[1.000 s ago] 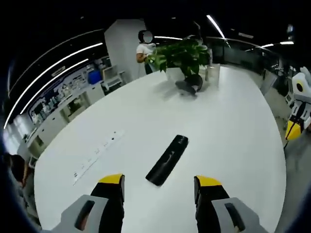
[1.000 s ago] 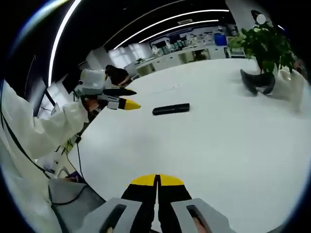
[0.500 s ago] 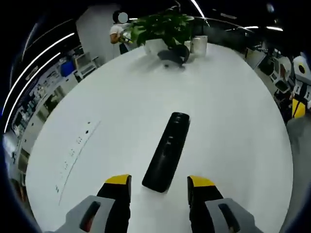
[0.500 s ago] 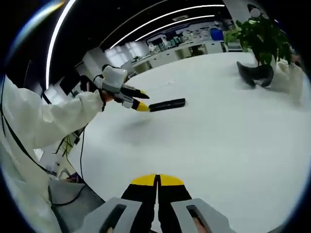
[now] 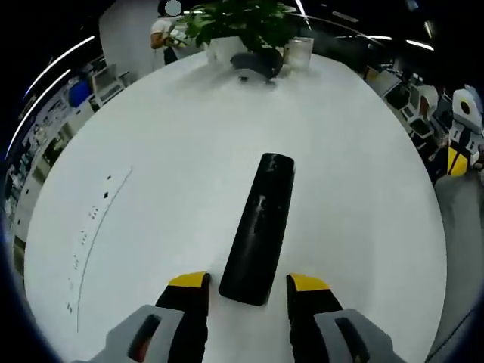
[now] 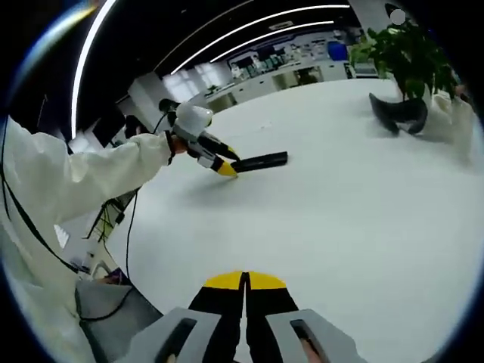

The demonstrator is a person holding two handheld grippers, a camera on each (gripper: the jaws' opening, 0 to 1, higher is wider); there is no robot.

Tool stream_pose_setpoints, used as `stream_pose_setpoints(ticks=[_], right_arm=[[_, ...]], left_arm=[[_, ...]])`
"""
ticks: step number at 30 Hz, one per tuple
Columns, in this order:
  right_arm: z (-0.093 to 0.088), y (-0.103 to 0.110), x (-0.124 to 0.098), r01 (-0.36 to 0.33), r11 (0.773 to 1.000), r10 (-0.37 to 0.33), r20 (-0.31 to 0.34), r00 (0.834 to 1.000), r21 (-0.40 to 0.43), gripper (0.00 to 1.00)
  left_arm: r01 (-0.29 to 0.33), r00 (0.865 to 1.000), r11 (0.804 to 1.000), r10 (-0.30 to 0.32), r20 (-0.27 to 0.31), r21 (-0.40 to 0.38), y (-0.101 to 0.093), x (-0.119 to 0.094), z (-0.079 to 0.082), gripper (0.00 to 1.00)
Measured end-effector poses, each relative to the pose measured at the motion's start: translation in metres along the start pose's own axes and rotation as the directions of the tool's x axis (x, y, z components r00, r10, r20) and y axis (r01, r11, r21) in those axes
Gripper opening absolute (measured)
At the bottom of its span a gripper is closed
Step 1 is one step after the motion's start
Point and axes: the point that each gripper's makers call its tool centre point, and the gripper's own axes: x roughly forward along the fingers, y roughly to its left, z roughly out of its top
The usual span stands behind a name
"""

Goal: Press the specified remote control buttons in sequence, fully releasing each button before pressing the next.

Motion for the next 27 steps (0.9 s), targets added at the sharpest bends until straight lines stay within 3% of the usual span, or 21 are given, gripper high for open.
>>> stream_pose_setpoints(ticks=[6,9,14,20,27], right_arm=[[0.001,0.004,0.0,-0.01,1.0,0.01,0.003,1.0,-0.002,0.0],[0.001,0.008,0.001,-0.013,1.0,0.013,-0.002,1.0,-0.012,0.0],[0.003,0.015,-0.004,-0.016,0.999,0.016,0.008,1.0,-0.032,0.0],[0.009,0.024,-0.011,-0.024,0.999,0.025,0.033,0.999,-0.04,0.0],[0.016,0.033,-0.019,-0.025,0.998,0.028,0.053,0.998,-0.059,0.0]], left_arm=[[0.001,1.0,1.0,-0.001,-0.009,0.007,-0.001,-0.002,-0.001,0.35],[0.012,1.0,0.998,-0.01,-0.026,0.059,-0.006,-0.003,-0.001,0.23],[0.005,0.999,0.998,-0.003,-0.037,0.055,-0.007,-0.004,0.001,0.23],[0.015,0.998,0.994,-0.007,-0.066,0.111,-0.014,-0.003,-0.001,0.22],[0.032,0.993,0.989,-0.015,-0.116,0.144,-0.033,-0.005,-0.007,0.21]])
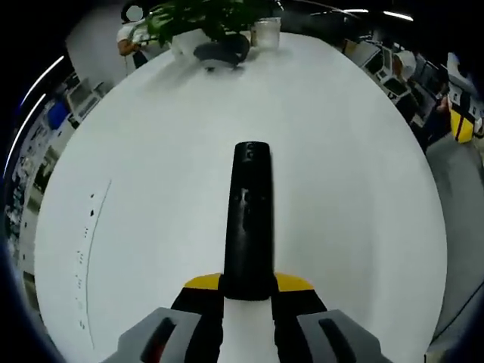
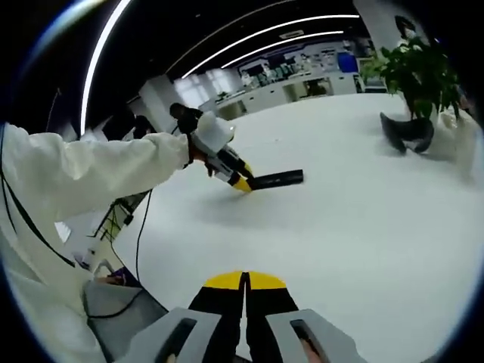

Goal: Press the specified remote control buttons in sequence, fully releasing each button before pressing the next.

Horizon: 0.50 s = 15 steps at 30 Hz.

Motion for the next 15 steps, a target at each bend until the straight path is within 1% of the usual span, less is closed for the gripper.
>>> stream_pose_setpoints(ticks=[6,10,12,15], right_arm=[[0.005,0.009,-0.006,0.001,1.0,0.0,0.012,1.0,-0.016,0.0],[0.004,0.014,-0.009,0.001,0.999,0.0,0.013,1.0,-0.033,0.0],[0.002,0.015,-0.009,0.005,1.0,-0.004,0.012,1.0,-0.031,0.0],[-0.001,0.017,-0.011,0.0,1.0,0.0,0.009,1.0,-0.019,0.0]], left_arm=[[0.005,0.999,1.0,-0.004,-0.046,0.021,-0.019,0.001,-0.002,0.21],[0.01,0.996,0.999,-0.007,-0.084,0.039,-0.033,0.001,-0.004,0.21],[0.015,0.994,0.999,-0.01,-0.11,0.049,-0.041,0.001,-0.005,0.21],[0.018,0.992,0.998,-0.01,-0.127,0.059,-0.048,0.001,-0.007,0.21]])
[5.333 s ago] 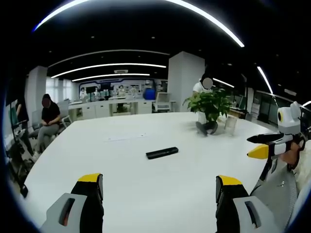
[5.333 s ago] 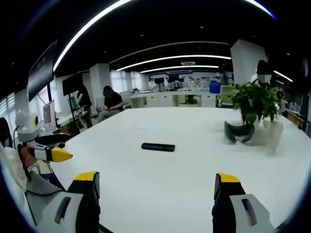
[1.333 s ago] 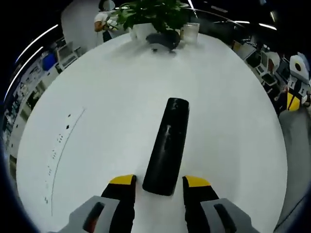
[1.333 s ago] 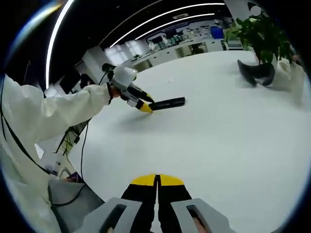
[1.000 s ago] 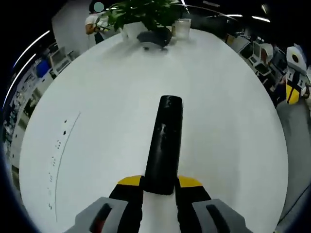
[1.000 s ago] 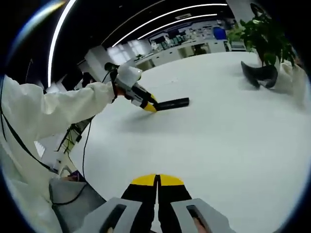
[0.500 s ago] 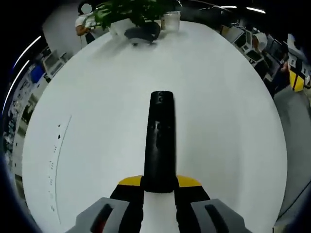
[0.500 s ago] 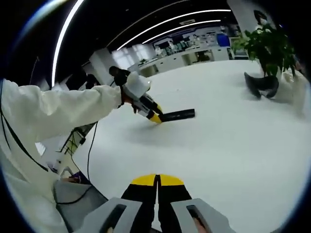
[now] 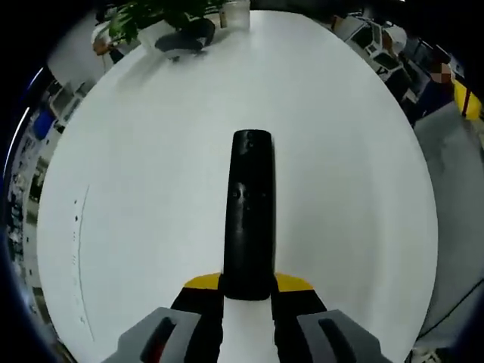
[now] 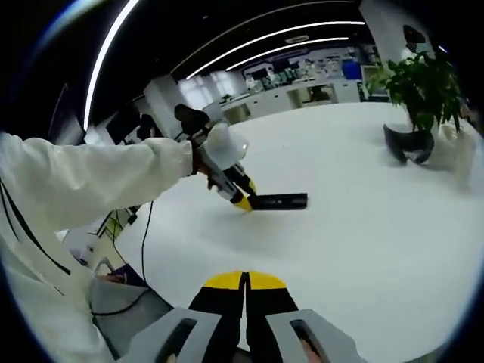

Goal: Press the specified remote control buttons in sequence, fully releasing each button before pressing the next.

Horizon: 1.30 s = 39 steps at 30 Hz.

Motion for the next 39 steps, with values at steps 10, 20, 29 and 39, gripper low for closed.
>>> stream_pose_setpoints(ticks=[10,20,29,39], right_arm=[[-0.005,0.005,-0.005,0.003,1.0,-0.003,-0.025,1.0,-0.025,0.0],[-0.01,0.019,-0.011,0.0,0.998,-0.002,-0.03,1.0,-0.07,0.0],[-0.017,0.025,-0.016,0.015,0.995,-0.02,-0.044,0.999,-0.096,0.0],[-0.024,0.022,-0.015,0.041,0.998,-0.045,-0.073,0.996,-0.051,0.0]], left_arm=[[0.001,1.0,1.0,-0.001,-0.009,-0.006,-0.034,-0.001,-0.004,0.22],[0.007,0.998,1.0,-0.006,-0.056,0.016,-0.062,-0.001,-0.006,0.22],[0.009,0.997,1.0,-0.007,-0.072,0.023,-0.081,-0.003,-0.008,0.22],[0.004,1.0,1.0,-0.003,-0.02,0.01,-0.107,-0.005,-0.009,0.21]])
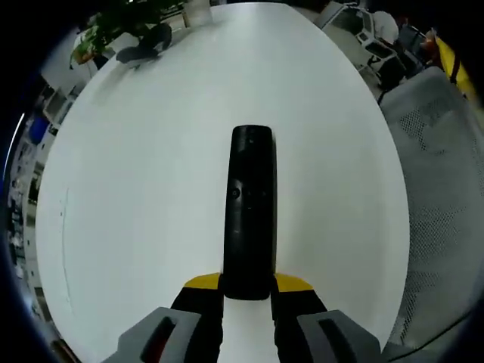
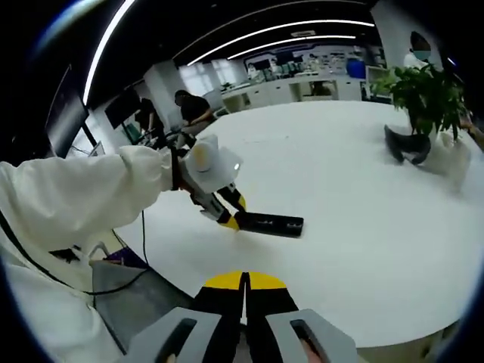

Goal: Press the specified remote control buttons in sequence, fully releasing each button before pressing the next.

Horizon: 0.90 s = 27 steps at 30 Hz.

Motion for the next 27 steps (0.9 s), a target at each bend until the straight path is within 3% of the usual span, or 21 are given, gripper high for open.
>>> stream_pose_setpoints(ticks=[16,20,27], right_arm=[[-0.003,0.0,0.007,0.021,0.996,-0.028,-0.077,0.997,-0.086,0.0],[-0.001,-0.002,0.007,0.035,0.992,-0.046,-0.097,0.994,-0.119,0.0],[-0.002,-0.005,0.014,0.038,0.986,-0.064,-0.152,0.986,-0.165,0.0]], left_arm=[[0.01,0.999,0.999,-0.012,0.043,0.039,-0.038,-0.002,0.001,0.21],[0.022,0.999,0.994,-0.027,0.041,0.103,-0.047,-0.001,0.003,0.21],[0.023,0.999,0.996,-0.025,0.023,0.092,-0.058,-0.001,0.003,0.21]])
